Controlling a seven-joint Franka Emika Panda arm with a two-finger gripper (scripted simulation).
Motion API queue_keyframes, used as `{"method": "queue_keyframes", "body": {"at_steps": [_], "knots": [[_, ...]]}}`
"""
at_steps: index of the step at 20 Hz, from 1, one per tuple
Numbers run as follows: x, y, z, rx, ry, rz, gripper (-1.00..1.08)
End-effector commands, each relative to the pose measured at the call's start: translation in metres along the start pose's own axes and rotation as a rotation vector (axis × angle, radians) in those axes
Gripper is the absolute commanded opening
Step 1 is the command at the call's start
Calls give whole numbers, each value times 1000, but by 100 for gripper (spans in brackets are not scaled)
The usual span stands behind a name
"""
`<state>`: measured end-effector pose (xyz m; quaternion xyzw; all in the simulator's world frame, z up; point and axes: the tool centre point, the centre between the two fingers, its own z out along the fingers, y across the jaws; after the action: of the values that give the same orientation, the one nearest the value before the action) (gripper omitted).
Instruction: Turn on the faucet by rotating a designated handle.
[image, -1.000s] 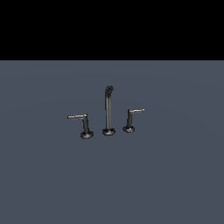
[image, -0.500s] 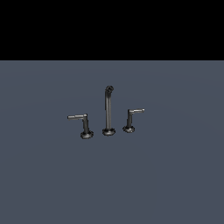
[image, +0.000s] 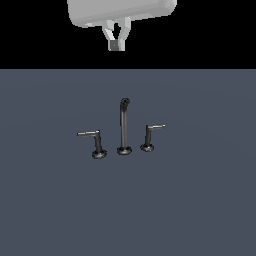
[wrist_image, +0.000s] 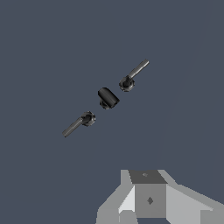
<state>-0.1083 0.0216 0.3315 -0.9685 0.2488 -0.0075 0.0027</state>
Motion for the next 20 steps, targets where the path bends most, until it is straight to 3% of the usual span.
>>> {"method": "queue_keyframes", "body": {"at_steps": [1,20], "knots": [[14,-4,18,0,0,60,-100],[127,-3,150,-9,-5,504,-100]]}}
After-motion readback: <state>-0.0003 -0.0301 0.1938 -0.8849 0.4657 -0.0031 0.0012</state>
